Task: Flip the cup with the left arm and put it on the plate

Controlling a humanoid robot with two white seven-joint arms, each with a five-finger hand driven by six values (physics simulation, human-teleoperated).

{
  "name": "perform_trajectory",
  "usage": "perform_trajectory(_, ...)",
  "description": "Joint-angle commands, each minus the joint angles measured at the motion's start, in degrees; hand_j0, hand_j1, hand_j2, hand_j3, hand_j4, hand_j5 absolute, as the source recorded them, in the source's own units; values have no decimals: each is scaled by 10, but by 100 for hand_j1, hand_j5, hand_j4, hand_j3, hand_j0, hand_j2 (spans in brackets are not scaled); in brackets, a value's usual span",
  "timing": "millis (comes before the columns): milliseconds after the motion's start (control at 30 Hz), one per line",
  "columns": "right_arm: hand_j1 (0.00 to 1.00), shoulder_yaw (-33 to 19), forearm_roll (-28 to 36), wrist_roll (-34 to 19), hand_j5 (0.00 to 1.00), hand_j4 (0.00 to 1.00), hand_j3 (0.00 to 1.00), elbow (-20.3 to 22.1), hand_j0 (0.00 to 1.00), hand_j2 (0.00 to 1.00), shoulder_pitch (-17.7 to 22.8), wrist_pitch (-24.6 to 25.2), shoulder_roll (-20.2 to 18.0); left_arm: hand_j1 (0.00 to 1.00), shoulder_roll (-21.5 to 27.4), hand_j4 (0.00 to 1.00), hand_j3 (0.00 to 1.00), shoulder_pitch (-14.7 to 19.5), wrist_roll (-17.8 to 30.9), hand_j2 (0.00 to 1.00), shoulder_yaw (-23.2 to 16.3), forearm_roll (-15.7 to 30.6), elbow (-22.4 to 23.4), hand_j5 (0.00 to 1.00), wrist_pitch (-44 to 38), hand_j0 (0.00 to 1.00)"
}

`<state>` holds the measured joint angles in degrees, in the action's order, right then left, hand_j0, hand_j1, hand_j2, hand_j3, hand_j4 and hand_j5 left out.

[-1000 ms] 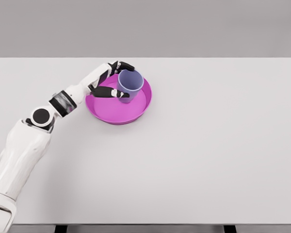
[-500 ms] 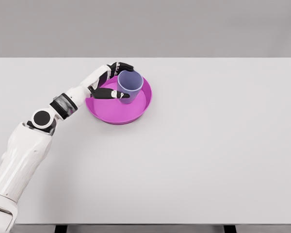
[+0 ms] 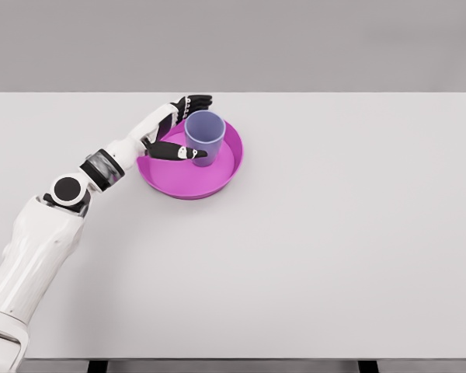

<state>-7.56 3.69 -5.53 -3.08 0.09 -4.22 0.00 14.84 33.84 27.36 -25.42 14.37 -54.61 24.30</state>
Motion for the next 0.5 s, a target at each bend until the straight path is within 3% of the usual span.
perform_trajectory(0, 100, 0, 0, 0, 100, 100, 100, 0, 100, 100, 0, 0, 0, 94, 0, 94, 94, 0, -1, 94, 2, 3, -1, 94, 0, 94)
perform_trajectory(167, 100, 0, 0, 0, 100, 100, 100, 0, 100, 100, 0, 0, 0, 99, 1, 99, 99, 1, -1, 99, 7, 2, 1, 99, 0, 99)
perform_trajectory(467, 100, 0, 0, 0, 100, 100, 100, 0, 100, 100, 0, 0, 0, 100, 2, 100, 100, 1, -1, 100, 10, 3, 1, 100, 0, 100)
